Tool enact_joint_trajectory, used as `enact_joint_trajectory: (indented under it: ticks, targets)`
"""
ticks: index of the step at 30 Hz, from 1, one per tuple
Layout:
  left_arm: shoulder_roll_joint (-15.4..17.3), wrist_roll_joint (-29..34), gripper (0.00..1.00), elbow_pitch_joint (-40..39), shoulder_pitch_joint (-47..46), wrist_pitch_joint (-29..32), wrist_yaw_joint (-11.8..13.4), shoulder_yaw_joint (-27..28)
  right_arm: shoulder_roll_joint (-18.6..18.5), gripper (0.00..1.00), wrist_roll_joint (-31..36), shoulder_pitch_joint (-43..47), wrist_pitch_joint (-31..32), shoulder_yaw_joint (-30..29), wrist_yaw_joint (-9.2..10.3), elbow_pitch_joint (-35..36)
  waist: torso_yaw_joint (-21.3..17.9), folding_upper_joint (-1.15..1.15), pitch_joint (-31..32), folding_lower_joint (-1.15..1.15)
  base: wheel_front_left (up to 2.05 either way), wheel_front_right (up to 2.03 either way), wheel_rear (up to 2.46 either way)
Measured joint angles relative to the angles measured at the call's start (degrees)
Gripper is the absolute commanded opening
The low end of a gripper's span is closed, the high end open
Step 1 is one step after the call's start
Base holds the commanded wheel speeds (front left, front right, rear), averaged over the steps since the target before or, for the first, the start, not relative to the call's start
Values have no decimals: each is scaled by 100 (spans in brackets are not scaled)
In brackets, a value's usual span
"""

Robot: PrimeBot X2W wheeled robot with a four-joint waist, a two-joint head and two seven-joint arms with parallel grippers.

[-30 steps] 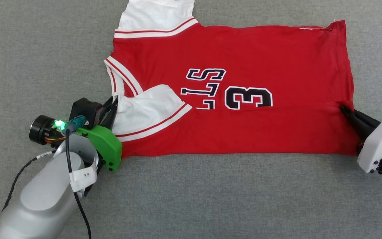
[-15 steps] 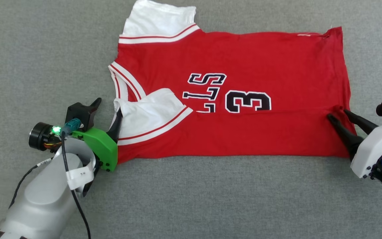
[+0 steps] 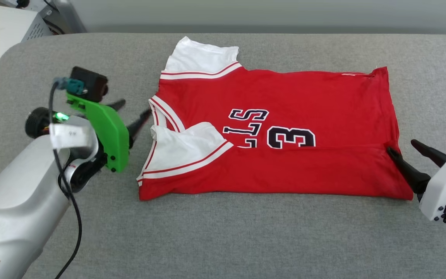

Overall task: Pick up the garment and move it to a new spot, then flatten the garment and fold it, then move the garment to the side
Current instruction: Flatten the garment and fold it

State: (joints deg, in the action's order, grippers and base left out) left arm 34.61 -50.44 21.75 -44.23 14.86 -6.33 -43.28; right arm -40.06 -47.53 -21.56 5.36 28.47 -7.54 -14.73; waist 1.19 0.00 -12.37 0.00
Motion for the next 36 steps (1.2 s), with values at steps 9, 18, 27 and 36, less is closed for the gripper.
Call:
enact_joint_trajectory:
  ticks: [9, 18, 27, 36]
  targets:
    - [220, -904, 100, -314, -39, 2381, 58, -449, 49, 100, -13, 61, 260, -33, 0, 154, -65, 0, -36, 0, 0, 0, 0]
    - [221, -848, 100, 410, 340, 2555, 127, -851, 193, 100, 49, -9, 482, -10, 0, 258, -347, 0, -395, 0, 0, 0, 0]
    - [146, -766, 0, 592, 353, 1815, -16, -851, -191, 100, 202, -401, 847, -301, 0, 557, -330, 0, -272, 0, 0, 0, 0]
    - [286, -686, 0, 14, 491, 1441, -34, -847, -822, 100, -281, -555, 3042, -250, 1, 800, -235, 0, -71, 0, 0, 0, 0]
